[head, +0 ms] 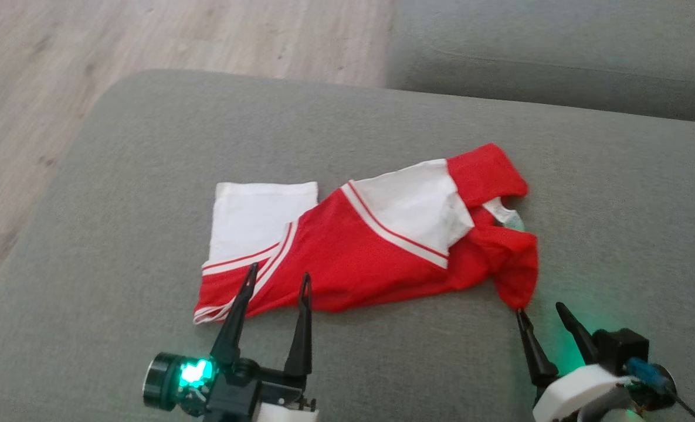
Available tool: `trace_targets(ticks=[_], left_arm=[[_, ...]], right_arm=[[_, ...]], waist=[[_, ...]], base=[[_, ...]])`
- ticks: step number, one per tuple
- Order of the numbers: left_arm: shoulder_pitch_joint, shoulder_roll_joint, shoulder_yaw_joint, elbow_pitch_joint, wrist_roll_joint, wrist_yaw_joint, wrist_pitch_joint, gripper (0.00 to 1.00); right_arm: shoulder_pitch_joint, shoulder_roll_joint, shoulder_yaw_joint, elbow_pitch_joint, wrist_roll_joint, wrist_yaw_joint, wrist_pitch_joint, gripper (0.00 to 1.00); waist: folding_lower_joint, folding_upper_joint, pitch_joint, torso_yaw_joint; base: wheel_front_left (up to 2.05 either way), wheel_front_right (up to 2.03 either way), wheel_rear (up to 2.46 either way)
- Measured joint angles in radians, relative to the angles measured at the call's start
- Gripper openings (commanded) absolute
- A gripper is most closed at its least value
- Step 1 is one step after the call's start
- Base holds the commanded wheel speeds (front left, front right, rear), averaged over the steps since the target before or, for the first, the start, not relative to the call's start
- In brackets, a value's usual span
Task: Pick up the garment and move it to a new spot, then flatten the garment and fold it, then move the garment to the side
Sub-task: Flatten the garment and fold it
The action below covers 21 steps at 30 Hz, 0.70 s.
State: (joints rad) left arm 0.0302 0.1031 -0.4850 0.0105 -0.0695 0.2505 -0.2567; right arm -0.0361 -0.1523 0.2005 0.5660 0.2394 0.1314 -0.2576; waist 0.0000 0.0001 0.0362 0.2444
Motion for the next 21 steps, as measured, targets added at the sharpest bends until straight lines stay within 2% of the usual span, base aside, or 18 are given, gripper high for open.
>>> trace_targets(ticks=[2,3,4,5,6,12,21], left_arm=[[0.000,-0.010,-0.008,-0.005,0.002,0.006,0.000,1.00],[0.000,-0.013,-0.012,-0.006,0.002,0.006,0.000,1.00],[0.000,-0.015,-0.016,-0.007,0.002,0.006,0.000,1.00],[0.000,-0.016,-0.020,-0.007,0.004,0.006,0.000,1.00],[0.000,-0.016,-0.023,-0.007,0.006,0.007,0.000,1.00],[0.000,-0.019,-0.019,-0.007,0.008,0.020,0.000,1.00],[0.000,-0.016,0.002,-0.007,0.018,0.024,0.000,1.00]], right_arm=[[-0.031,0.000,0.003,0.053,0.011,0.000,0.000,0.98],[-0.044,0.000,0.006,0.075,0.016,0.000,0.000,0.82],[-0.056,0.000,0.012,0.096,0.023,0.000,0.000,0.49],[-0.065,0.000,0.020,0.114,0.032,0.000,0.000,0.21],[-0.076,0.001,0.030,0.136,0.041,0.000,0.000,0.00],[-0.121,-0.009,0.031,0.138,0.058,0.000,0.002,0.00],[-0.111,-0.107,-0.155,0.021,-0.077,0.000,0.002,0.00]], waist=[[0.0000,0.0000,0.007,0.023],[0.0000,0.0000,0.010,0.034],[0.0000,0.0000,0.014,0.044],[0.0000,0.0000,0.017,0.054],[0.0000,0.0000,0.021,0.062],[0.0001,0.0000,0.040,0.063],[0.0001,0.0000,0.040,-0.041]], base=[[0.00,0.00,0.00],[0.00,0.00,0.00],[0.00,0.00,0.00],[0.00,0.00,0.00],[0.00,0.00,0.00],[0.00,0.00,0.00],[0.00,0.00,0.00]])
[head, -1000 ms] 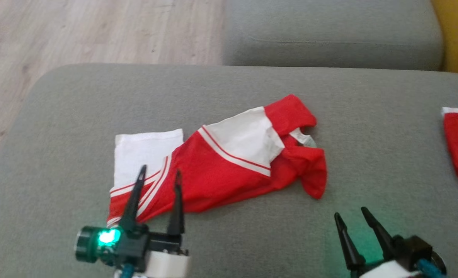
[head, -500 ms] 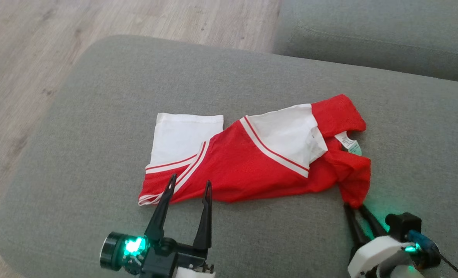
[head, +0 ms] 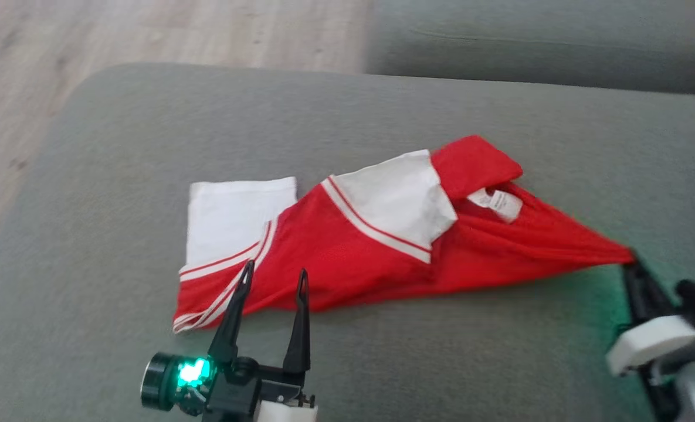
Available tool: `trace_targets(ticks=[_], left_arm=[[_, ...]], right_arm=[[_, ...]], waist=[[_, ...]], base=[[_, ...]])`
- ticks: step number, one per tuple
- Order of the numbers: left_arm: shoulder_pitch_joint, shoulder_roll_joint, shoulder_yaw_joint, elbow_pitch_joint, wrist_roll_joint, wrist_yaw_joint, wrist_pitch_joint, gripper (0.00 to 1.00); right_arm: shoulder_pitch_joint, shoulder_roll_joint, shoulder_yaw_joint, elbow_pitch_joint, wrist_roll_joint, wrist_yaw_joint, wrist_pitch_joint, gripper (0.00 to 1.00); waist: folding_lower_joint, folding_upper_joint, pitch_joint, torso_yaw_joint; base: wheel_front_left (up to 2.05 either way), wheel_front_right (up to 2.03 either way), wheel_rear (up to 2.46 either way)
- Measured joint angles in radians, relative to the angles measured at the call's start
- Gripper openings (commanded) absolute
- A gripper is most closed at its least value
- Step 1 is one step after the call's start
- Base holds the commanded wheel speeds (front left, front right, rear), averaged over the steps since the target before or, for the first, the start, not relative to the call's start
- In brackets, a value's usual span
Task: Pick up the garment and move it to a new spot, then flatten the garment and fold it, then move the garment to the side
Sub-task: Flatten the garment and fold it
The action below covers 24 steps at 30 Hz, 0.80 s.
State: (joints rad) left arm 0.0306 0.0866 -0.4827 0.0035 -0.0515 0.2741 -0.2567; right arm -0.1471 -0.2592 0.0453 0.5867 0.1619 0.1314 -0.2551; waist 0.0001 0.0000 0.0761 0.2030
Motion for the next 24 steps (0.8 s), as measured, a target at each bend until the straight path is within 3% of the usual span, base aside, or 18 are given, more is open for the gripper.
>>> trace_targets(ticks=[8,12,13,19,24], left_arm=[[-0.001,0.002,0.006,0.001,0.000,-0.005,0.000,1.00],[-0.003,0.004,0.003,0.012,0.001,-0.021,0.000,1.00],[-0.005,0.005,0.003,0.017,0.001,-0.029,0.000,1.00],[-0.096,0.040,-0.003,0.071,0.001,-0.109,0.000,1.00],[-0.317,0.081,-0.009,0.176,-0.020,-0.264,0.064,1.00]], right_arm=[[0.152,-0.041,-0.198,-0.115,-0.135,0.000,0.021,0.00],[0.186,-0.031,-0.224,-0.155,-0.160,0.000,0.103,0.00],[0.187,-0.027,-0.218,-0.165,-0.153,0.000,0.130,1.00],[0.243,-0.021,-0.209,-0.266,-0.128,0.000,0.204,1.00],[0.263,-0.011,-0.214,-0.357,-0.130,0.000,0.215,1.00]], waist=[[-0.0001,0.0000,-0.003,-0.129],[-0.0001,0.0000,-0.001,-0.184],[-0.0001,0.0000,0.000,-0.196],[-0.0001,0.0000,0.015,-0.241],[-0.0001,0.0000,0.037,-0.259]], base=[[0.00,0.00,0.00],[0.00,0.00,0.00],[0.00,0.00,0.00],[0.00,0.00,0.00],[0.00,0.00,0.00]])
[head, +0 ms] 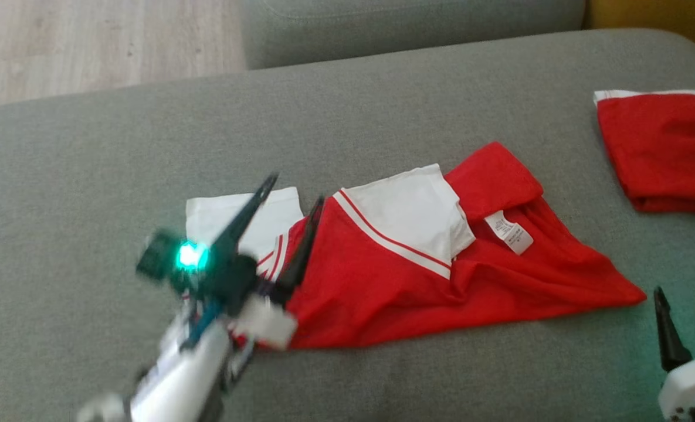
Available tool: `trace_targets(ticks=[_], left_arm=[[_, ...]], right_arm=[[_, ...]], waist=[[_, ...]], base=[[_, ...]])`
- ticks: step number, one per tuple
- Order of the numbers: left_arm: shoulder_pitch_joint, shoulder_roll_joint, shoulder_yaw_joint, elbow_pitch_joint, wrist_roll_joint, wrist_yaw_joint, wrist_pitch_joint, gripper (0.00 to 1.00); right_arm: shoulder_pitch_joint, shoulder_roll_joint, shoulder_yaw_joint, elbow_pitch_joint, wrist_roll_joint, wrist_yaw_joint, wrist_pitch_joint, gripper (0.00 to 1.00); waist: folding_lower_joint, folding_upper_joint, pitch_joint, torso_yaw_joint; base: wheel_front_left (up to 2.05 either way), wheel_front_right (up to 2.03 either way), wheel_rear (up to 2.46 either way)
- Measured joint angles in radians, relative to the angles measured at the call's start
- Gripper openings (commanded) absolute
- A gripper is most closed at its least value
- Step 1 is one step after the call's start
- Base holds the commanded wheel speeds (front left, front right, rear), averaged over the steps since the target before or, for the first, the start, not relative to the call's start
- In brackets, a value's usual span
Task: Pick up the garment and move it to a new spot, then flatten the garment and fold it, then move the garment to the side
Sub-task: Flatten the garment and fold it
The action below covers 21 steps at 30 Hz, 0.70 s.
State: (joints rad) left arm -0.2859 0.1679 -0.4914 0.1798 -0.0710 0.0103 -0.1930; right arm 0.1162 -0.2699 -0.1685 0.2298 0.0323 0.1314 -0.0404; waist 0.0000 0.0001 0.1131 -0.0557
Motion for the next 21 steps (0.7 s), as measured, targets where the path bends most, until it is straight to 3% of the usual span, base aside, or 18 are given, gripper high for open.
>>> trace_targets(ticks=[3,5,11,12,21], left_arm=[[-0.160,0.016,-0.021,0.072,-0.032,-0.102,0.081,1.00],[-0.267,0.022,-0.063,0.126,-0.077,-0.132,0.148,1.00],[-0.546,0.072,-0.386,0.221,-0.363,-0.143,0.322,1.00],[-0.546,0.072,-0.386,0.221,-0.363,-0.143,0.322,1.00],[-0.784,0.113,-0.688,0.346,-0.666,-0.143,0.415,1.00]], right_arm=[[-0.002,0.005,0.016,-0.033,0.000,0.000,0.001,1.00],[-0.003,0.009,0.031,-0.050,-0.002,0.000,0.001,1.00],[-0.037,0.022,0.093,-0.071,-0.002,0.000,-0.002,1.00],[-0.037,0.022,0.093,-0.071,-0.002,0.000,-0.002,1.00],[-0.105,0.031,0.141,-0.063,0.005,0.000,-0.025,1.00]], waist=[[0.0001,0.0000,0.018,-0.013],[0.0001,0.0000,0.033,-0.024],[0.0001,0.0000,0.089,-0.070],[0.0001,0.0000,0.089,-0.070],[0.0002,0.0000,0.180,-0.152]], base=[[0.00,0.00,0.00],[0.00,0.00,0.00],[0.00,0.00,0.00],[0.00,0.00,0.00],[0.00,0.00,0.00]])
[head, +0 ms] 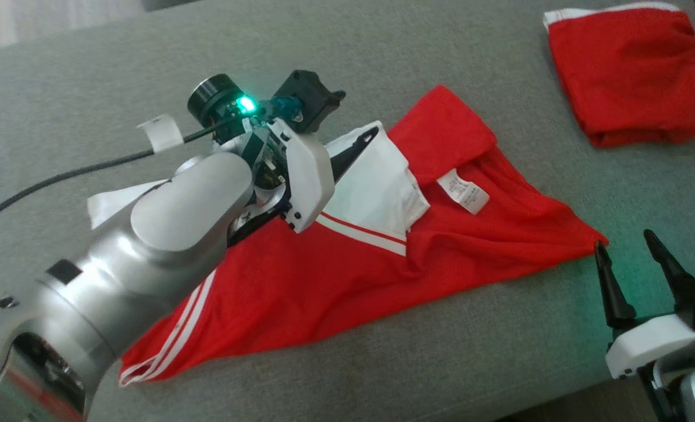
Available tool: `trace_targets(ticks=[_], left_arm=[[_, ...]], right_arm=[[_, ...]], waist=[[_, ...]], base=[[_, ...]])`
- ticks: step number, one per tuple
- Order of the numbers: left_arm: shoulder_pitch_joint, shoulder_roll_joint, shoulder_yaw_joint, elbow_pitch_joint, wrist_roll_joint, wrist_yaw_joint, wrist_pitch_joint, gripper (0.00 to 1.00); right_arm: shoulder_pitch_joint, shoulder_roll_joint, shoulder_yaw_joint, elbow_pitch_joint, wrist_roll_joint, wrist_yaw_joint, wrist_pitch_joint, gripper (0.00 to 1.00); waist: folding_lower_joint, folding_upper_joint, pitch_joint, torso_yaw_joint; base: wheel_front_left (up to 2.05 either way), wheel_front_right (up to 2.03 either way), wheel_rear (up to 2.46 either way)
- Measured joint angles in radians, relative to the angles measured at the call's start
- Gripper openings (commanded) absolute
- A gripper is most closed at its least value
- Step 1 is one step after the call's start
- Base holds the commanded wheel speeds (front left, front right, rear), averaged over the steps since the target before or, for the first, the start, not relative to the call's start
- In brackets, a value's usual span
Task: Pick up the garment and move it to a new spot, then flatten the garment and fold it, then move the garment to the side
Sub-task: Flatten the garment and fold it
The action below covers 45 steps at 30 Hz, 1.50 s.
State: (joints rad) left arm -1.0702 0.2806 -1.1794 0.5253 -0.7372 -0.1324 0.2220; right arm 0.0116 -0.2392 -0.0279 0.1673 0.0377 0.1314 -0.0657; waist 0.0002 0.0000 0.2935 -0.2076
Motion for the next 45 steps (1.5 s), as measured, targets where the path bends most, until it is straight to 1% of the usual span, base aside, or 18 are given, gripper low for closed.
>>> trace_targets(ticks=[2,4,8,15,24,25,26,27,28,29,30,35,41,45], left_arm=[[-0.021,0.000,-0.050,0.025,-0.033,0.000,0.006,1.00],[-0.045,0.001,-0.079,0.053,-0.052,0.000,0.001,1.00],[-0.098,0.004,-0.107,0.104,-0.067,0.000,-0.013,1.00],[-0.109,0.004,-0.121,0.138,-0.113,0.000,-0.006,1.00],[-0.107,0.023,-0.125,0.107,-0.149,0.000,0.086,1.00],[-0.107,0.026,-0.125,0.101,-0.152,0.000,0.097,0.97],[-0.106,0.028,-0.125,0.095,-0.153,0.000,0.108,0.73],[-0.104,0.031,-0.125,0.087,-0.161,0.000,0.120,0.58],[-0.102,0.034,-0.125,0.080,-0.170,0.000,0.128,0.36],[-0.099,0.037,-0.125,0.072,-0.175,0.000,0.135,0.09],[-0.096,0.040,-0.125,0.064,-0.182,0.000,0.140,0.00],[-0.093,0.057,-0.127,0.021,-0.196,0.000,0.138,0.00],[-0.093,0.077,-0.131,-0.012,-0.186,0.000,0.028,0.00],[-0.094,0.102,-0.133,-0.023,-0.175,0.000,-0.040,0.00]], right_arm=[[-0.007,0.002,0.009,0.005,0.007,0.000,-0.007,1.00],[-0.013,0.003,0.017,0.008,0.007,0.000,-0.012,1.00],[-0.035,0.005,0.027,0.016,0.009,0.000,-0.023,1.00],[-0.062,0.012,0.036,0.055,0.016,0.000,-0.042,1.00],[-0.094,0.021,0.043,0.092,0.017,0.000,-0.079,1.00],[-0.097,0.022,0.043,0.094,0.017,0.000,-0.082,1.00],[-0.103,0.024,0.044,0.096,0.017,0.000,-0.084,1.00],[-0.109,0.025,0.044,0.098,0.017,0.000,-0.085,1.00],[-0.114,0.026,0.044,0.099,0.017,0.000,-0.089,1.00],[-0.118,0.028,0.045,0.101,0.017,0.000,-0.093,1.00],[-0.123,0.029,0.045,0.104,0.017,0.000,-0.094,1.00],[-0.127,0.030,0.039,0.115,0.017,0.000,-0.103,1.00],[-0.122,0.022,0.031,0.120,0.020,0.000,-0.102,1.00],[-0.093,-0.006,0.045,0.109,0.061,0.000,-0.079,1.00]], waist=[[-0.0001,0.0000,0.017,-0.018],[-0.0001,0.0000,0.035,-0.035],[-0.0001,0.0000,0.068,-0.064],[-0.0001,0.0000,0.112,-0.103],[-0.0002,0.0000,0.144,-0.120],[-0.0002,0.0000,0.147,-0.120],[-0.0002,0.0000,0.150,-0.121],[-0.0002,0.0000,0.153,-0.122],[-0.0002,0.0000,0.156,-0.123],[-0.0002,0.0000,0.159,-0.123],[-0.0002,0.0000,0.161,-0.123],[-0.0001,0.0000,0.158,-0.111],[-0.0002,0.0000,0.119,-0.074],[-0.0003,0.0000,0.082,-0.034]], base=[[0.00,0.00,0.00],[0.00,0.00,0.00],[0.00,0.00,0.00],[0.00,0.00,0.00],[0.00,0.00,0.00],[0.00,0.00,0.00],[0.00,0.00,0.00],[0.00,0.00,0.00],[0.00,0.00,0.00],[0.00,0.00,0.00],[0.00,0.00,0.00],[0.00,0.00,0.00],[0.00,0.00,0.00],[0.00,0.00,0.00]])
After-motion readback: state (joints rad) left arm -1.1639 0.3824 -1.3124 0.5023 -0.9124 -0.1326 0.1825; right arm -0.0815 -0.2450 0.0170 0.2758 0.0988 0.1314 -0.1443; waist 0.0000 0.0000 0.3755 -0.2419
